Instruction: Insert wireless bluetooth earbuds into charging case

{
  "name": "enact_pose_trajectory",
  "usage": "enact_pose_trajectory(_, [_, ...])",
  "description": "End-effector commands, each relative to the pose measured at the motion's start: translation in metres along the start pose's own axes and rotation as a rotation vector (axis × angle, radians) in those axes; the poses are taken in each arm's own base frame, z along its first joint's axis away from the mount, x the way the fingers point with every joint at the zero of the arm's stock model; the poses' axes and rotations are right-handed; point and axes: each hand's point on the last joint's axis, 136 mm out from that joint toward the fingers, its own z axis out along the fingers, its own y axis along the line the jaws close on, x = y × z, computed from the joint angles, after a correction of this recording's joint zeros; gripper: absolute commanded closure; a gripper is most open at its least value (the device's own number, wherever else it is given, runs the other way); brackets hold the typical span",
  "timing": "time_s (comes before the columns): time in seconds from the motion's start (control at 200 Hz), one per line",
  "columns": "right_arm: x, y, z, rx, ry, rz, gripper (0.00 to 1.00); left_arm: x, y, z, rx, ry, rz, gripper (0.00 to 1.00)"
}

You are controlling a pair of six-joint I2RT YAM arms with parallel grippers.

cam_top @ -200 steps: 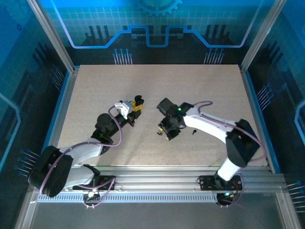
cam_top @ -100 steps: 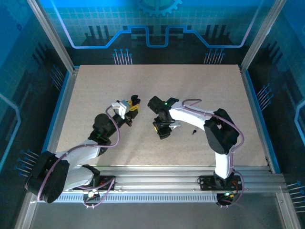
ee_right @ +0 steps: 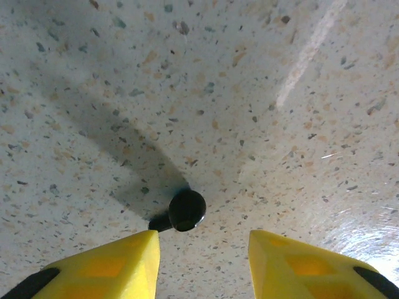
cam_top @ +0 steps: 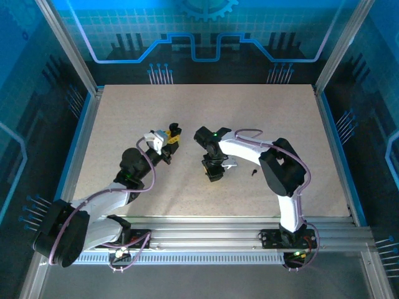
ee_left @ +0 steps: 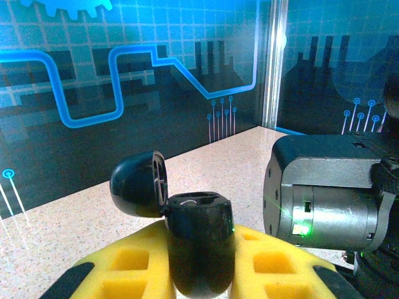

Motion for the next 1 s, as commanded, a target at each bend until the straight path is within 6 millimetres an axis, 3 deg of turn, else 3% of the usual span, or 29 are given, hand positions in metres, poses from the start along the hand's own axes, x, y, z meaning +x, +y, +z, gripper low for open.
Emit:
enact_pose_trajectory(0.0, [-0.01, 0.005, 0.002, 0.005, -0.03, 0.052, 0.59, -0.001, -0.002, 0.002, 0.028, -0.009, -0.01, 0.84])
enact_pose_trajectory(0.285, [-0.017, 0.006, 0.01, 0.009, -0.03, 0.073, 0.64, 0.0, 0.0, 0.009, 0.032, -0.008, -0.017, 0.83])
enact_pose_trajectory(0.665, [-0.018, 0.003, 0.021, 0.029, -0.013, 0.09, 0.64, 0.003, 0.001, 0.014, 0.039, -0.003, -0.025, 0.83])
enact_pose_trajectory(0.99, [-0.022, -0.003, 0.029, 0.06, -0.016, 0.097, 0.72, 0.003, 0.002, 0.016, 0.042, 0.004, -0.027, 0.83])
